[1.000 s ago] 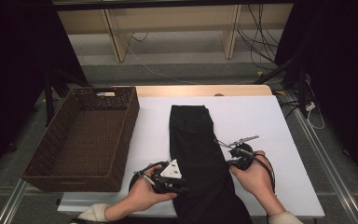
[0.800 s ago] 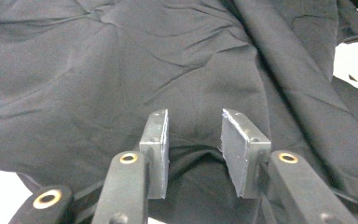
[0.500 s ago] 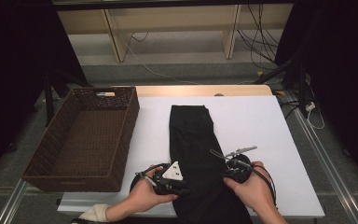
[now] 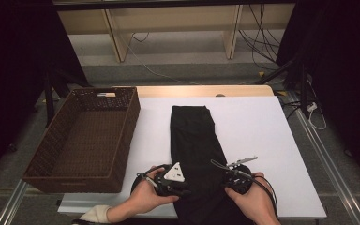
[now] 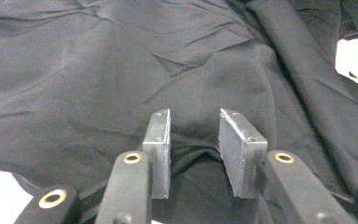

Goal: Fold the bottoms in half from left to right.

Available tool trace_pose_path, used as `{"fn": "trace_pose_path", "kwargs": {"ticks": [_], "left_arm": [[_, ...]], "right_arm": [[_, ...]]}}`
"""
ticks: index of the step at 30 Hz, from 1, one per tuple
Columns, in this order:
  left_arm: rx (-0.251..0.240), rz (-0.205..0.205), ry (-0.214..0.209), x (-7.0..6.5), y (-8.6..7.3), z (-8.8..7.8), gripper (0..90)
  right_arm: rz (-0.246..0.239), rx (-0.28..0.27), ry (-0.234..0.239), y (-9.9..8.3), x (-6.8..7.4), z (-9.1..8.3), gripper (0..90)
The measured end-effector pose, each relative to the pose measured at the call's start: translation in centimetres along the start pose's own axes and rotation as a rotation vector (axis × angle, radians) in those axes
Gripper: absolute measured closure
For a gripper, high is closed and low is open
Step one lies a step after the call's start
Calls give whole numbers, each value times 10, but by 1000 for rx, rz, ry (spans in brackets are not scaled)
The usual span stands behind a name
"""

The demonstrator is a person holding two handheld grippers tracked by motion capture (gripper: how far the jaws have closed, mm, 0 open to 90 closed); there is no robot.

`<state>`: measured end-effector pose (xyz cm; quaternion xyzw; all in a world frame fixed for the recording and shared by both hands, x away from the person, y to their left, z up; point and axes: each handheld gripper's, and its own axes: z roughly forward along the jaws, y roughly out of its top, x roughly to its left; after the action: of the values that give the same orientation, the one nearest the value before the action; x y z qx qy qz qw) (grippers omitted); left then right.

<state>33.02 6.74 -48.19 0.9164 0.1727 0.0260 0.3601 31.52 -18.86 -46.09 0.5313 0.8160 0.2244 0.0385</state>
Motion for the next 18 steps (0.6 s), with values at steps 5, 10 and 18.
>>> {"fn": "trace_pose_path", "kwargs": {"ticks": [5, 10, 18], "left_arm": [[-1, 0, -2, 0, 0, 0, 645], [-7, -4, -6, -2, 1, 1, 644], [-14, -1, 1, -2, 1, 0, 640]], "right_arm": [[-19, 13, -3, 2, -9, -11, 892], [-36, 2, -35, 2, -19, -14, 889], [-49, -22, -106, 0, -20, -20, 802]]}}
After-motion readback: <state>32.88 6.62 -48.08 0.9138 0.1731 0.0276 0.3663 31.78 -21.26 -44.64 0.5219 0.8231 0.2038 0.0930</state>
